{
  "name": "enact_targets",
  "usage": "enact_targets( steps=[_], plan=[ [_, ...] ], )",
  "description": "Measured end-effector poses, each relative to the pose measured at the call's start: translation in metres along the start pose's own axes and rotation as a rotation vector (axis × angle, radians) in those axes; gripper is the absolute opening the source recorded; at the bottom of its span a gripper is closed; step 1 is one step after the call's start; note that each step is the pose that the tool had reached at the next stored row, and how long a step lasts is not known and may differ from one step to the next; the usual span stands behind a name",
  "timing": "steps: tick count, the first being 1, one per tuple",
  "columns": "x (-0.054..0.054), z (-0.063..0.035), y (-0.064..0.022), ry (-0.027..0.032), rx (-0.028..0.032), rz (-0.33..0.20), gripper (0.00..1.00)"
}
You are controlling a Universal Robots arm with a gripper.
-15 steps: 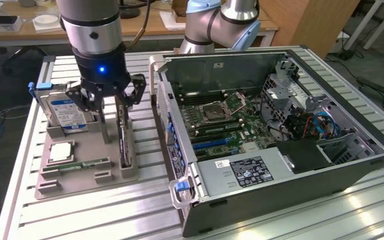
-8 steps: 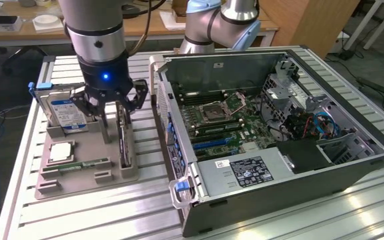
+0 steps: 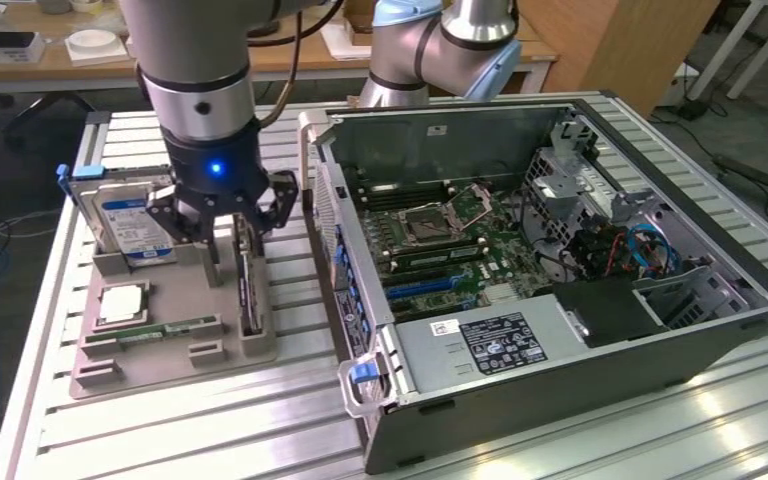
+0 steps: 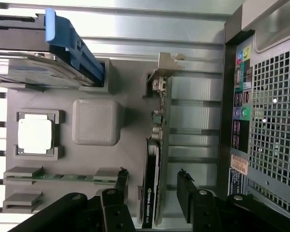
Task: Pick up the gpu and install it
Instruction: 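Pick up the gpu and move the gpu toward the slot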
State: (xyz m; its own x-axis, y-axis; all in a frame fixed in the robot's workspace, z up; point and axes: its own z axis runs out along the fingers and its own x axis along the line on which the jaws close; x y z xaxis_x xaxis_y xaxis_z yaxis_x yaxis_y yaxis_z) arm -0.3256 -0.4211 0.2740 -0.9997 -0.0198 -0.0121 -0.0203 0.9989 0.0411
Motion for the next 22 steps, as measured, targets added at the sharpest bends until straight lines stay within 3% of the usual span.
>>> enact_targets(
  steps=[6, 15, 22],
  plan=[
    [-0.001, 0.0083, -0.0002, -0.0012, 0.0011, 0.035, 0.53],
    [-0.001, 0.0231, -0.0007, 0.006, 0.001, 0.036, 0.53],
    [-0.001, 0.0351, -0.0012, 0.0069, 0.0024, 0.037, 0.53]
  ],
)
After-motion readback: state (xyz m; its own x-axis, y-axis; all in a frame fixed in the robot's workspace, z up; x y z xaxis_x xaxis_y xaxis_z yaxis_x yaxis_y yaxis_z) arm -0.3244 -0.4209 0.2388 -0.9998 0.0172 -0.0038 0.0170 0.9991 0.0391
